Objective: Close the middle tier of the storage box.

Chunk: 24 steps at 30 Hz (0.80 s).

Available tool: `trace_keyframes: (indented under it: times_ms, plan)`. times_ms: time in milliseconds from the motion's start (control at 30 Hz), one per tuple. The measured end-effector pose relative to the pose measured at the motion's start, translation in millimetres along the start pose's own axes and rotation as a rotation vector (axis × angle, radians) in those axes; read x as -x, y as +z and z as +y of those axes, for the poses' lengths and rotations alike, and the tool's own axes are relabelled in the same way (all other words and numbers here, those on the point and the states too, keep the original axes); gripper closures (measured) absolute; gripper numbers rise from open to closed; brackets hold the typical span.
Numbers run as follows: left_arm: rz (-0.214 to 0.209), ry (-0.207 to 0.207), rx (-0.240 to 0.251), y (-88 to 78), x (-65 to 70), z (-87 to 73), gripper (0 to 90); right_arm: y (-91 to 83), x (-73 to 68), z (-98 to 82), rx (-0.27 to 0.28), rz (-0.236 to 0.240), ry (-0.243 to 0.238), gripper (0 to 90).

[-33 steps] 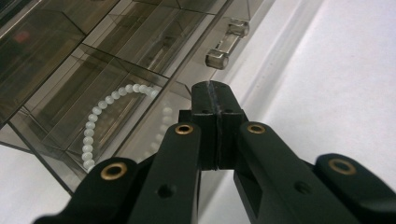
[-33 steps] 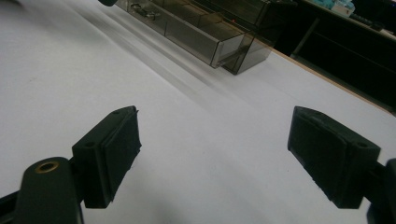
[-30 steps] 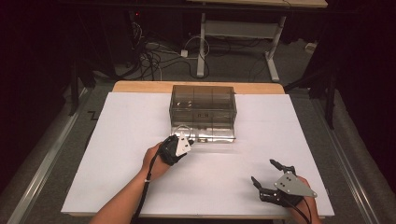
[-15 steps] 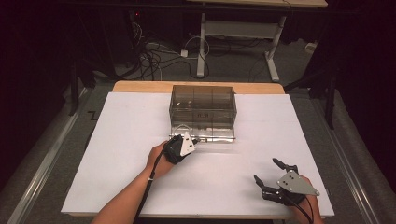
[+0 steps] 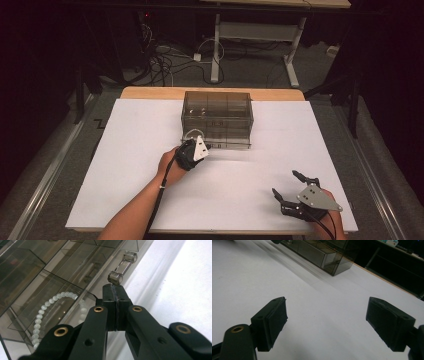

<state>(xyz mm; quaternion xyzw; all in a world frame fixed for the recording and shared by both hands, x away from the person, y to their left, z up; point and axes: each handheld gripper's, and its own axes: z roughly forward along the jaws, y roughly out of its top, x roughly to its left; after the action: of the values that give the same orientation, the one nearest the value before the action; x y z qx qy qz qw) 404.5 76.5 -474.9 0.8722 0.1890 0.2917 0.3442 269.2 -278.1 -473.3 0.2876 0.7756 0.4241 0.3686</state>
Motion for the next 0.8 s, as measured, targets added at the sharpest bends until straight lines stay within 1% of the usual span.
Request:
trace_keyframes:
  times_ms: [33, 67, 167, 367, 633, 667, 700, 800]
  plan:
    - [0.002, 0.007, 0.011, 1.0, -1.0, 0.8, 87.8, 0.1, 0.2, -0.1, -0.001, -0.001, 0.001, 17.7]
    - [0.000, 0.000, 0.002, 0.7, -1.3, 1.2, 87.8, 0.1, 0.3, -0.2, 0.001, -0.002, 0.001, 17.7]
    - [0.004, -0.003, 0.003, 2.3, -3.0, 3.5, 87.8, 0.0, 0.4, -0.2, 0.000, -0.002, 0.000, 17.8]
    - [0.010, 0.001, -0.002, 6.5, -5.4, 5.8, 87.7, -0.3, 0.4, -0.1, 0.002, -0.002, 0.000, 17.8]
    - [0.017, -0.002, -0.004, 10.2, -8.6, 6.7, 87.8, -0.1, 0.3, -0.8, -0.003, -0.002, -0.002, 17.8]
    - [0.013, -0.032, 0.012, 11.8, -6.8, 6.8, 87.7, -0.2, 0.2, -0.8, -0.003, -0.002, -0.003, 17.8]
    - [0.019, -0.001, -0.007, 11.3, -9.8, 7.6, 87.7, -0.2, 0.2, -0.8, -0.002, -0.002, -0.003, 17.8]
    - [0.018, -0.004, -0.012, 12.8, -11.8, 8.5, 87.7, -0.2, 0.4, -0.8, -0.003, -0.003, -0.003, 17.8]
